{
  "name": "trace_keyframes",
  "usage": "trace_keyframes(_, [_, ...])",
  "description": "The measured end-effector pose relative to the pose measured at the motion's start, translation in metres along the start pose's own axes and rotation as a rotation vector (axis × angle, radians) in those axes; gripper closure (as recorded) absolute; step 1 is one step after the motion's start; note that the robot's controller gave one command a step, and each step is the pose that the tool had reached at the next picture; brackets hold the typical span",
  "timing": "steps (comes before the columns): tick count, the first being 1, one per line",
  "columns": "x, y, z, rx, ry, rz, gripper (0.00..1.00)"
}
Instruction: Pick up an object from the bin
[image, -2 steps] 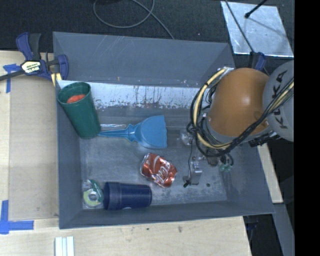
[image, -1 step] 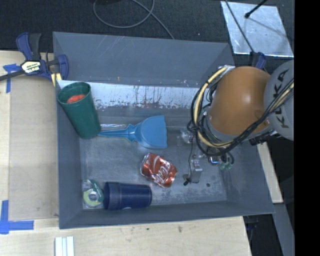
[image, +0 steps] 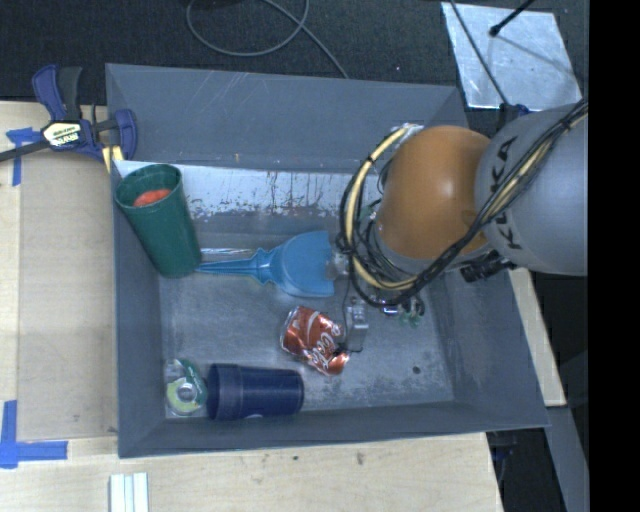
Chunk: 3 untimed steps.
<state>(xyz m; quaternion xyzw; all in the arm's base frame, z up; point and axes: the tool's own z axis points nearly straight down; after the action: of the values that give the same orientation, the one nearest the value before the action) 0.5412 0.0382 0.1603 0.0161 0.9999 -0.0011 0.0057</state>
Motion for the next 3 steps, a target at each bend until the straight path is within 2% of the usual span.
trace_keyframes(1, [0.007, 0.037, 0.044, -0.005, 0.006, 0.124, 0.0])
trace_keyframes(2, [0.04, 0.035, 0.082, -0.002, -0.025, -0.043, 1.0])
trace_keyframes(3, [0.04, 0.035, 0.082, -0.002, -0.025, -0.043, 1.0])
